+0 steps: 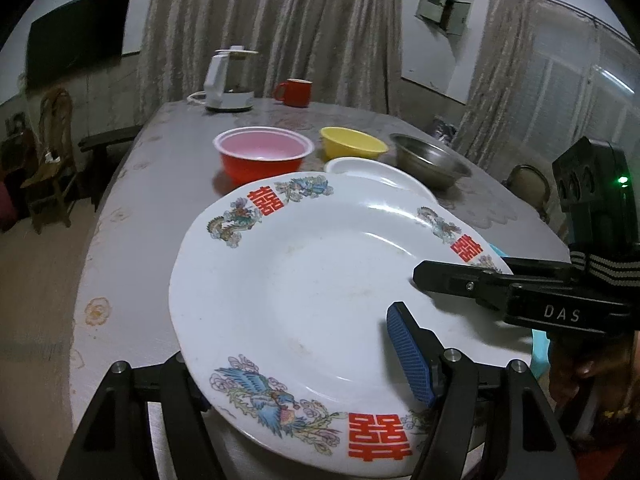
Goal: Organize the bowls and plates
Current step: 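Carry the large white plate over the blue plate and lower it onto it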
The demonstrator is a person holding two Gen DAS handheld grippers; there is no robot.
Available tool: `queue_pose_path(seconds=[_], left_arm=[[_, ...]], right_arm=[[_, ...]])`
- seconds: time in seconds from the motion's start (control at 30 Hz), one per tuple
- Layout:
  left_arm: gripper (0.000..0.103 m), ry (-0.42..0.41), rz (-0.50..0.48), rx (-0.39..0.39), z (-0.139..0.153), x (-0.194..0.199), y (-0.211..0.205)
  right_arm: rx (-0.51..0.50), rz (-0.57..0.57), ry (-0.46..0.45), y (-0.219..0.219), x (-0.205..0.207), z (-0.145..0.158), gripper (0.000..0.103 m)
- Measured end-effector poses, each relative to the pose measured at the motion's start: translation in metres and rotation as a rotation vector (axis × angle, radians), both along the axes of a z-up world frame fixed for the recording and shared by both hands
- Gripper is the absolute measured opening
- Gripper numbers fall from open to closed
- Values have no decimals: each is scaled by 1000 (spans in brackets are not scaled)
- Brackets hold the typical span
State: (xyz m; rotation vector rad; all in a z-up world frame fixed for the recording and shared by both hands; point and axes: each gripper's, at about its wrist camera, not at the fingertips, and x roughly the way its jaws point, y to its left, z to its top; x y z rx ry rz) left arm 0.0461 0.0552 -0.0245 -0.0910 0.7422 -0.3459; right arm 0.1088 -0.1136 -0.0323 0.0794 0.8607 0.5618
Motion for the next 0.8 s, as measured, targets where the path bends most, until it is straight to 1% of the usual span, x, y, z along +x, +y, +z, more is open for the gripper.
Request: queue_pose_path(seconds=[0.43, 0.63, 0.8], left_arm=[[72, -7, -140, 12, 7, -18, -63], [72, 17, -200, 16, 3, -21, -93], [72, 56, -246, 18, -5, -21, -116]], right_arm=[[11, -91, -8, -58, -43, 13, 25], [17, -154, 6, -90, -57, 13, 25], [19, -198, 34, -112, -62, 9, 25]])
